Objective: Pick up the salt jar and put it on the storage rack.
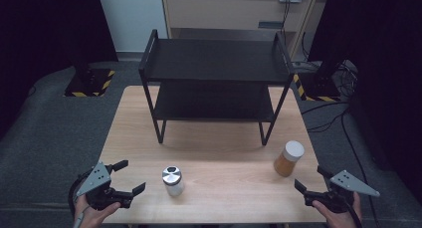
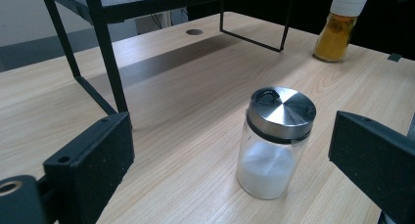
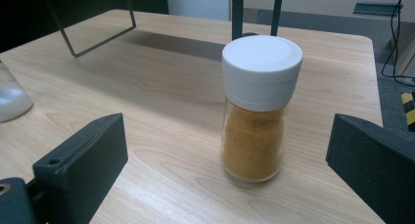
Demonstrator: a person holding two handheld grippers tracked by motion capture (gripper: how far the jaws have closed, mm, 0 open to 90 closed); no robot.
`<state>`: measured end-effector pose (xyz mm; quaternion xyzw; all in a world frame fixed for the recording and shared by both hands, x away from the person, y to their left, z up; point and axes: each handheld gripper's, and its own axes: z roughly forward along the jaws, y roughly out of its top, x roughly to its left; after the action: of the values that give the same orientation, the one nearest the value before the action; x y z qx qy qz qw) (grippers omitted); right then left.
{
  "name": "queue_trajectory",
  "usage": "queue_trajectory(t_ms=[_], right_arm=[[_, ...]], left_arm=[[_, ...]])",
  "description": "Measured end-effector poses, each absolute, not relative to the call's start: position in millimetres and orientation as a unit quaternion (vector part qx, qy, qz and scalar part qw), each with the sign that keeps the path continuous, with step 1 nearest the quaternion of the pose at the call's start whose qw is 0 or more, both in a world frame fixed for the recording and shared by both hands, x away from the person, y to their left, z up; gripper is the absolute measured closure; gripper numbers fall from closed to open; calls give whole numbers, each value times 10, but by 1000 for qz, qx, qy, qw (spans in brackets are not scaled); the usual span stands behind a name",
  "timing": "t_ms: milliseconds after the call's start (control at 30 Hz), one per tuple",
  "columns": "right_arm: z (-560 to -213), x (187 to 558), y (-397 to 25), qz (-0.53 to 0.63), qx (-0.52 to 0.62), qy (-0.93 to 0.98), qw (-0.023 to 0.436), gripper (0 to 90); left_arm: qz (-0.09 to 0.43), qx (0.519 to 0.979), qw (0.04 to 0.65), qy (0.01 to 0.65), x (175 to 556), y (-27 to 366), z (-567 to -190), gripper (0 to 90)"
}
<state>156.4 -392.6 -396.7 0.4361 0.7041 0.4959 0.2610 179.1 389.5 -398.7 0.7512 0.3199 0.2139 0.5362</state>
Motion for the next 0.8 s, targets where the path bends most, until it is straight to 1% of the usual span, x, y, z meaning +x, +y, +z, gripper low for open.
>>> queue_trajectory(t_ms=[800], right_arm=[[-4001,1582,-3916,492,434,709,258,23]], left_arm=[[213,747,539,326,1786,3895,-3992,16]])
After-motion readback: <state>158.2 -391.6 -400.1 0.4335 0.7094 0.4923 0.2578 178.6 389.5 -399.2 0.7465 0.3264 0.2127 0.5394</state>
